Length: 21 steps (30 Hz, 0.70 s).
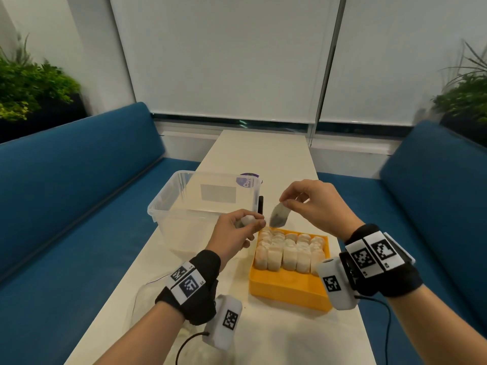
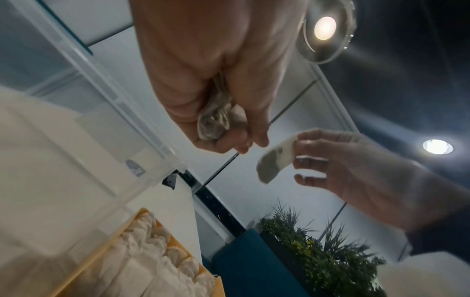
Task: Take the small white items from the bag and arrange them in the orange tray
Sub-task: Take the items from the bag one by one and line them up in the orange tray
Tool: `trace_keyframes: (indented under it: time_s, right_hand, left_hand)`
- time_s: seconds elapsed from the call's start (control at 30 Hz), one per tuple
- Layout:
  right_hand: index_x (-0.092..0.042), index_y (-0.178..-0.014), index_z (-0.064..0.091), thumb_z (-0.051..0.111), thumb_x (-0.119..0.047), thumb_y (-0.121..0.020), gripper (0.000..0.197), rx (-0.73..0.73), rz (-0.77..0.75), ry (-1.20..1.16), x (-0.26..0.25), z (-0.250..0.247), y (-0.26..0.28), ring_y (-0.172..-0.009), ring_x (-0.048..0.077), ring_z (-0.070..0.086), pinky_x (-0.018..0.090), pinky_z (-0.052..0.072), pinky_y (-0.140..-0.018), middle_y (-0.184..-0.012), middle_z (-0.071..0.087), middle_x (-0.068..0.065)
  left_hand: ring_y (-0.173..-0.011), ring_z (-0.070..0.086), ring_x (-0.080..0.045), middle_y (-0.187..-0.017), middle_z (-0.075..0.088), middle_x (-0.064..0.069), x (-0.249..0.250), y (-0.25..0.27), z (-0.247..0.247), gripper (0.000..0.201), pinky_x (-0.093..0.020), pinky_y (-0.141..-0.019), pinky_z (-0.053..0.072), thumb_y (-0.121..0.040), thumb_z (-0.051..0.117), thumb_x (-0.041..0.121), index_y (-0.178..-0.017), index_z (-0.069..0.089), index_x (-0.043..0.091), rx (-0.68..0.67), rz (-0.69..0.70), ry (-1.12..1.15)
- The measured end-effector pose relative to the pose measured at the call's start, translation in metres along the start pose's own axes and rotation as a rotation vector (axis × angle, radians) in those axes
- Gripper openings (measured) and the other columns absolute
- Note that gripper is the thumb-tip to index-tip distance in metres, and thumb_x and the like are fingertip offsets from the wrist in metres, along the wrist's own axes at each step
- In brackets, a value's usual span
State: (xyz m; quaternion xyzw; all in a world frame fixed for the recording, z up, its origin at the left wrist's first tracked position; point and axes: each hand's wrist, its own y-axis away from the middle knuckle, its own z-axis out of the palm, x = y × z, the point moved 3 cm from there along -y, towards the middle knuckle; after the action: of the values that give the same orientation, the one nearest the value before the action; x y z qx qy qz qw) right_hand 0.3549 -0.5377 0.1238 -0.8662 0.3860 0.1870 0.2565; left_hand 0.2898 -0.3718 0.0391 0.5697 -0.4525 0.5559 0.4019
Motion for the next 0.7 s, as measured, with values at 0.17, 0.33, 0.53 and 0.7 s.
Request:
trace_keyframes:
  time_s: [0.17, 0.33, 0.53, 0.7]
  right_hand:
    - [-0.014, -0.095, 0.069, 0.058, -0.014, -0.09, 0.012, -0.151, 0.148, 0.086, 0.047, 0.03, -0.003, -0.086, 0.014, 0.056, 0.021, 0.044, -0.075, -0.095, 0.065, 0.001]
    - [-0.015, -0.091, 0.071, 0.062, -0.015, -0.085, 0.011, -0.517, 0.245, 0.285, 0.095, 0.086, 0.005, -0.092, 0.018, 0.061, 0.03, 0.052, -0.08, -0.099, 0.067, 0.001]
    - [-0.013, -0.102, 0.07, 0.058, -0.011, -0.089, 0.018, -0.636, 0.31, 0.414, 0.117, 0.123, -0.003, -0.102, 0.024, 0.06, 0.026, 0.044, -0.073, -0.111, 0.065, 0.007]
    - [-0.011, -0.101, 0.068, 0.052, -0.009, -0.089, 0.02, -0.531, 0.328, 0.451, 0.125, 0.127, -0.017, -0.097, 0.031, 0.063, 0.038, 0.054, -0.082, -0.111, 0.065, 0.011]
  left_hand:
    - [-0.059, 0.05, -0.009, -0.079, 0.063, -0.002, -0.023, 0.004, -0.006, 0.015, -0.02, -0.05, 0.043, -0.091, 0.066, 0.024, -0.098, 0.07, 0.011, 0.042, -0.143, 0.057]
    - [-0.06, 0.05, -0.009, -0.081, 0.064, -0.002, -0.04, 0.011, -0.013, 0.012, -0.021, -0.05, 0.043, -0.091, 0.066, 0.022, -0.097, 0.072, 0.013, 0.072, -0.197, 0.057]
    - [-0.064, 0.051, -0.012, -0.083, 0.064, -0.005, -0.051, 0.02, -0.023, 0.009, -0.02, -0.05, 0.042, -0.09, 0.065, 0.018, -0.094, 0.073, 0.015, 0.118, -0.235, 0.032]
    - [-0.066, 0.05, -0.012, -0.084, 0.062, -0.004, -0.055, 0.025, -0.027, 0.011, -0.02, -0.051, 0.041, -0.091, 0.064, 0.019, -0.096, 0.072, 0.014, 0.136, -0.256, 0.031]
